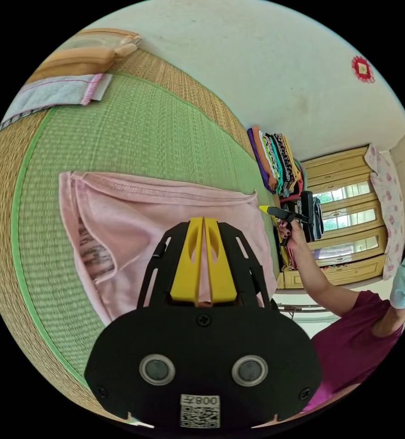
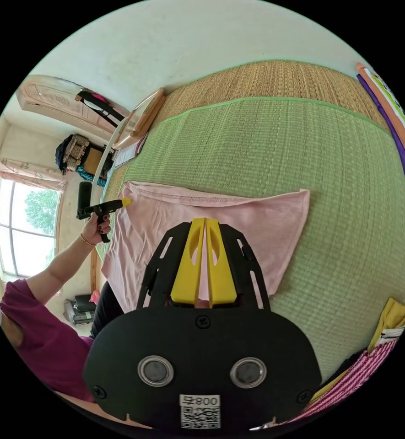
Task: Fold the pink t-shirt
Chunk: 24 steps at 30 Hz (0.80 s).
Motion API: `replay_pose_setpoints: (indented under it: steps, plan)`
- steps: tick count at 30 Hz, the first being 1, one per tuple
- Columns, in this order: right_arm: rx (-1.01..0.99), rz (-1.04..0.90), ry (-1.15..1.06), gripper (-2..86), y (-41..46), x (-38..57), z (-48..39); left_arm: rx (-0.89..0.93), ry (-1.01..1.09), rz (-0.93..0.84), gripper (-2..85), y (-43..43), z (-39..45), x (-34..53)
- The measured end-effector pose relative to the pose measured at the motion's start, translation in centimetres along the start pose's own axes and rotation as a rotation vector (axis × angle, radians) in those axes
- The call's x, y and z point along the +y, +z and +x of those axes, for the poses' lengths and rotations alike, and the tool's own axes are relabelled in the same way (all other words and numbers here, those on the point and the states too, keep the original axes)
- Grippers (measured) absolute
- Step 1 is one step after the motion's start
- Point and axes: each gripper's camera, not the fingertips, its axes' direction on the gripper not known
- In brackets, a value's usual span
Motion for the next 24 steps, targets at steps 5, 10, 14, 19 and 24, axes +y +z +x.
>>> replay_pose_setpoints:
  steps: [5,10,14,19,24]
  plan:
    - [-0.008,-0.007,0.007,0.1,2.9,-0.6,-0.7,-0.043,-0.019,-0.056,0.3,2.5,0.4,-1.4]
    - [-0.023,0.018,0.009,0.1,3.4,-0.6,-1.0,-0.049,-0.015,-0.040,0.2,2.5,0.7,-1.8]
    - [-0.028,0.048,0.006,0.1,3.4,-0.6,-1.5,-0.054,-0.012,-0.020,0.2,2.3,1.0,-2.0]
    - [-0.017,0.074,0.010,0.1,3.2,-0.9,-1.9,-0.068,-0.030,0.043,0.2,1.1,1.0,-2.2]
    - [-0.054,0.115,0.022,0.2,2.8,-0.5,-1.9,-0.056,-0.037,0.093,0.3,-0.5,1.0,-1.3]
